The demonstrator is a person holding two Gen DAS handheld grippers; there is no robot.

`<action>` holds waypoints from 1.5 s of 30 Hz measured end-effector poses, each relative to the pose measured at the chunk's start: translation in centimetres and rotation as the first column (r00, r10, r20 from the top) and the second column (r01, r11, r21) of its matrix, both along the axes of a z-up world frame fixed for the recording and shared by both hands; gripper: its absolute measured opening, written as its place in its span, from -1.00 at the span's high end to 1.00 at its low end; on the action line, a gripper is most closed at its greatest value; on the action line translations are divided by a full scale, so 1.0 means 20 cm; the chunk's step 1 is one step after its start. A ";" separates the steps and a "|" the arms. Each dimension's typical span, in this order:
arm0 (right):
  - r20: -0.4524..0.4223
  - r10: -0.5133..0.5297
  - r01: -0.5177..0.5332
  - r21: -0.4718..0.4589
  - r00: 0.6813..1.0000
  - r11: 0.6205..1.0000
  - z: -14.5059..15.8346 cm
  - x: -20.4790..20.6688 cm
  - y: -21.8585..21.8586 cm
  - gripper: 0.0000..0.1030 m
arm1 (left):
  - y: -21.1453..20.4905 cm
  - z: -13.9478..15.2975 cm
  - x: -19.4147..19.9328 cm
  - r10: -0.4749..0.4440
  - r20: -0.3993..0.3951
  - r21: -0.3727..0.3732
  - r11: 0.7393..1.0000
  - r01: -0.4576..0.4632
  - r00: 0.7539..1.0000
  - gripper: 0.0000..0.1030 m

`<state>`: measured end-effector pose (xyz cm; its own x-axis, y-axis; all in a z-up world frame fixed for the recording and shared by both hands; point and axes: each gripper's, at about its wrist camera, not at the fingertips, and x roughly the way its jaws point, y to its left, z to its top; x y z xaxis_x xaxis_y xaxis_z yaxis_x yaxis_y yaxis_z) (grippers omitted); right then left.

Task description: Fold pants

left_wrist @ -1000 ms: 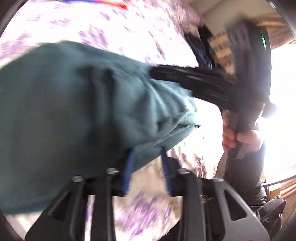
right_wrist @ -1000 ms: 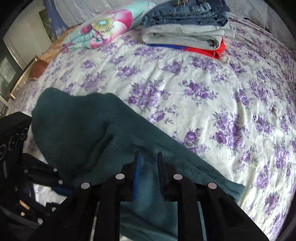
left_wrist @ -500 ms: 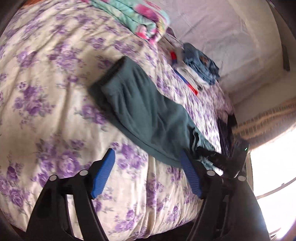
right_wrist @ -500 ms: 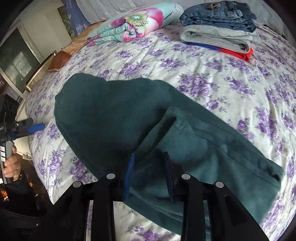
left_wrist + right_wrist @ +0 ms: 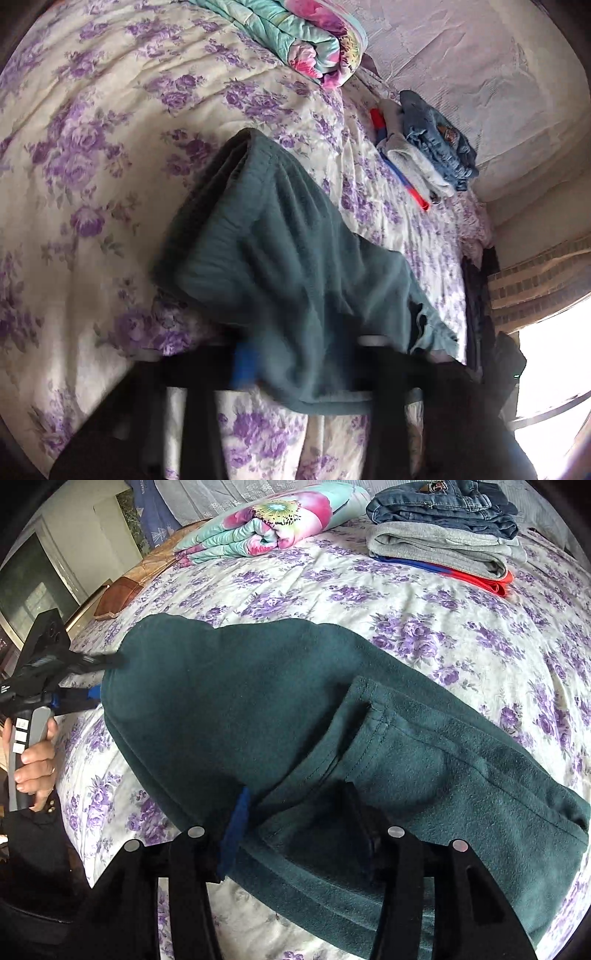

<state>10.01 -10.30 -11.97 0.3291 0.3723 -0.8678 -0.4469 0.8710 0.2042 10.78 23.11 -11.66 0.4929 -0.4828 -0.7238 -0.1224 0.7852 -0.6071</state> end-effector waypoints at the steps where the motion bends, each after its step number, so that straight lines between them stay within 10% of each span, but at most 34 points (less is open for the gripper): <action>1: -0.010 -0.001 0.001 0.001 1.000 1.000 0.01 0.01 0.00 -0.06 | -0.01 0.01 -0.01 0.003 0.016 0.004 1.000 -0.003 1.000 0.87; 9: 0.005 0.046 -0.046 -0.056 0.999 0.997 0.13 0.10 0.15 -0.10 | -0.10 0.18 -0.12 -0.028 0.187 0.126 0.992 0.004 0.982 0.86; 13: -0.021 0.084 -0.086 -0.102 0.996 0.991 0.08 0.18 0.29 0.95 | -0.11 0.20 -0.12 -0.044 0.178 0.129 0.991 0.021 0.983 0.86; 30: -0.022 0.062 -0.065 -0.120 0.998 0.991 -0.03 0.20 0.34 0.99 | -0.13 0.22 -0.08 -0.056 0.158 0.141 0.989 0.033 0.986 0.86; 38: 0.196 -0.133 0.115 0.102 0.972 0.988 0.46 -0.12 -0.24 0.93 | -0.41 0.47 -0.03 -0.188 0.203 0.320 0.940 0.116 0.961 0.86; 45: 0.202 -0.466 0.422 0.226 0.861 0.878 0.46 -0.52 -0.98 0.92 | -1.08 0.61 0.04 -0.471 0.206 0.456 0.822 0.342 0.858 0.86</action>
<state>-0.33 -29.96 -2.77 0.6859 0.2682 -0.6764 -0.0748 0.9506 0.3012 11.64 1.47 0.54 0.5358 -0.3971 -0.7452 0.3968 0.8974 -0.1929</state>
